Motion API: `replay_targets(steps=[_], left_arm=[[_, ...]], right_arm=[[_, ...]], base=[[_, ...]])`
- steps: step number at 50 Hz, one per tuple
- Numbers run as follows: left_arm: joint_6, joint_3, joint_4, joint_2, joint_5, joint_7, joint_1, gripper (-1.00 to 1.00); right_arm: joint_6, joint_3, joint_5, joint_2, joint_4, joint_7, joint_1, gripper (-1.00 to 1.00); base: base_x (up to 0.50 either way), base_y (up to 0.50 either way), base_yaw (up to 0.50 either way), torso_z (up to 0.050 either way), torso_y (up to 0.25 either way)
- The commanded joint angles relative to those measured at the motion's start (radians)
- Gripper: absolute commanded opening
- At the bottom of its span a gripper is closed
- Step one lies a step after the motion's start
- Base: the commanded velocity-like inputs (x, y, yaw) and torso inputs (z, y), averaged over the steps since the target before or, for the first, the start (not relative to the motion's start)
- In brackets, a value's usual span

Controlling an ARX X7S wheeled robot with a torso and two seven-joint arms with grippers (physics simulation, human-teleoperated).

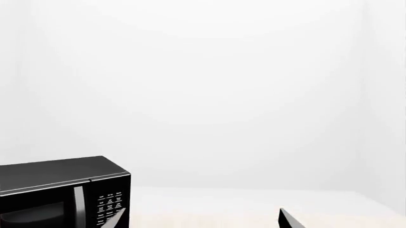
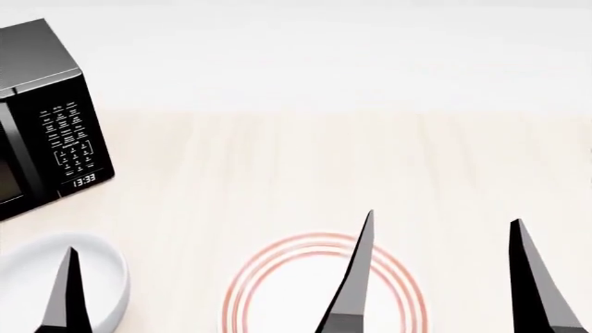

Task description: Pick up the white bowl and put it on the plate.

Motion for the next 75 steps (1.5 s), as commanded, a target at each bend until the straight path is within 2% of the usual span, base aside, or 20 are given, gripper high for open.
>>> replay_targets(steps=[1,15,32,34,36,39,42,46,48,54,55,63,65,75], left_arm=[[0.007,-0.019,0.002,0.011,0.003,0.025,0.001,1.0],[0.006,-0.007,0.005,-0.004,-0.001,0.01,0.0,1.0],[0.007,0.019,0.005,-0.035,-0.012,-0.014,-0.003,1.0],[-0.003,0.013,0.006,-0.032,-0.03,-0.016,-0.002,1.0],[-0.075,0.002,0.013,-0.033,-0.07,-0.026,-0.026,1.0],[-0.197,-0.137,0.017,0.005,-0.29,-0.067,-0.09,1.0],[-0.344,-0.266,-0.017,0.009,-0.502,-0.149,-0.184,1.0],[-0.449,-0.334,-0.075,-0.001,-0.592,-0.239,-0.274,1.0],[-0.484,-0.411,-0.124,0.012,-0.682,-0.295,-0.332,1.0],[-0.603,-0.494,-0.228,0.01,-0.831,-0.459,-0.464,1.0],[-0.657,-0.518,-0.263,0.013,-0.902,-0.533,-0.5,1.0],[-0.712,-0.531,-0.363,0.007,-0.96,-0.639,-0.598,1.0],[-0.748,-0.542,-0.407,0.011,-0.984,-0.712,-0.618,1.0],[-0.768,-0.499,-0.508,-0.019,-0.929,-0.759,-0.67,1.0]], right_arm=[[-0.006,0.016,-0.013,-0.01,0.005,-0.015,0.01,1.0],[-0.015,0.004,-0.008,0.006,0.007,0.002,0.015,1.0],[-0.028,-0.007,-0.003,0.018,0.013,0.013,0.02,1.0],[-0.032,-0.008,-0.002,0.02,0.016,0.013,0.02,1.0],[-0.032,-0.006,0.001,0.022,0.015,0.016,0.02,1.0],[-0.047,-0.018,-0.003,0.017,0.033,0.013,0.019,1.0],[-0.032,-0.024,-0.002,0.024,0.019,0.017,0.029,1.0],[-0.04,-0.013,0.004,0.034,0.018,0.02,0.023,1.0],[-0.044,-0.01,0.005,0.037,0.018,0.023,0.019,1.0],[-0.039,-0.008,0.011,0.045,0.009,0.032,0.021,1.0],[-0.034,-0.016,-0.002,0.05,0.006,0.032,0.023,1.0],[-0.033,-0.017,0.006,0.055,0.006,0.046,0.026,1.0],[-0.031,-0.017,0.008,0.058,0.004,0.05,0.027,1.0],[-0.03,-0.023,0.017,0.07,-0.002,0.066,0.034,1.0]], base=[[0.0,0.0,0.0,0.05,0.0],[0.0,0.0,0.0,0.05,-0.008],[0.0,0.0,0.0,0.049,-0.121],[0.0,0.0,0.0,0.049,-0.139],[0.0,0.0,0.0,0.038,-0.118],[0.0,0.0,0.0,0.0,0.0],[0.0,0.0,0.0,0.0,0.0],[0.0,0.0,0.0,0.0,0.0],[0.0,0.0,0.0,0.0,0.0],[0.0,0.0,0.0,0.0,0.0],[0.0,0.0,0.0,0.0,0.0],[0.0,0.0,0.0,0.0,0.0],[0.0,0.0,0.0,0.0,0.0],[0.0,0.0,0.0,0.0,0.0]])
